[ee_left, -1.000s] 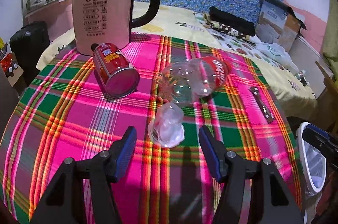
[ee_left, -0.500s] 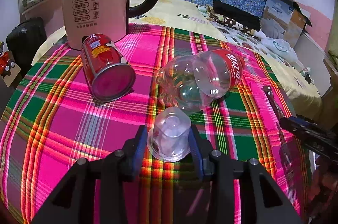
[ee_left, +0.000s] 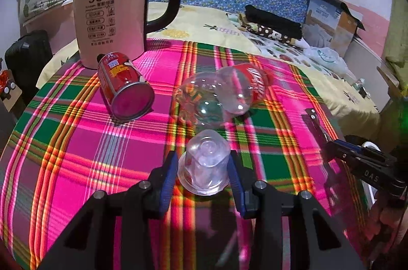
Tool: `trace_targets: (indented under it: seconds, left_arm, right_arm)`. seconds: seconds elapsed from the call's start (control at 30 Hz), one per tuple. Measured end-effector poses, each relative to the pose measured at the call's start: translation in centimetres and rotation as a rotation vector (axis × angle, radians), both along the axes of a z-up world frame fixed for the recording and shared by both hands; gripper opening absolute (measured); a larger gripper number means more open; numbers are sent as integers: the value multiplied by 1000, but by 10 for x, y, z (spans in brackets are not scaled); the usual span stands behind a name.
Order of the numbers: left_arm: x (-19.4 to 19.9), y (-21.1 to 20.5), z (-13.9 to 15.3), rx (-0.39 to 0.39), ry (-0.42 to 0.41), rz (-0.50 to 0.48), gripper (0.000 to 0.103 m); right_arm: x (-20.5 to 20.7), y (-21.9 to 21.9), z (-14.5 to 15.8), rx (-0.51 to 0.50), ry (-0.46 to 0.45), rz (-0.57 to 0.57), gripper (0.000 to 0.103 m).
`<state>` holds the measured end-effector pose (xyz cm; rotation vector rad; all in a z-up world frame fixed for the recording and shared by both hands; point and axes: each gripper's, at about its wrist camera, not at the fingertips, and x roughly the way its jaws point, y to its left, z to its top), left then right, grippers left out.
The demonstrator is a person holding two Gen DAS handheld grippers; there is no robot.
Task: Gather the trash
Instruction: 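Grasp the clear plastic cup with the left gripper while the right grasps the brown snack wrapper, then carry the plastic cup and wrapper over the wastebasket and open both grippers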
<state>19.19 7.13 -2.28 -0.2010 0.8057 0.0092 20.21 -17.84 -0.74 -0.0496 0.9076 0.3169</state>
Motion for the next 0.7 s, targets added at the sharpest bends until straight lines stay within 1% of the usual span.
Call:
trace_targets:
  seconds: [0.37,0.7]
  left_arm:
    - [-34,-41,14,14,-12,-87,41]
    - [-62,-84,31,14,-47,-190,41]
  right_arm:
    - [-46,-17,22,66,-36,6,25]
    - [-85,-44,32,93,-61,-49,25]
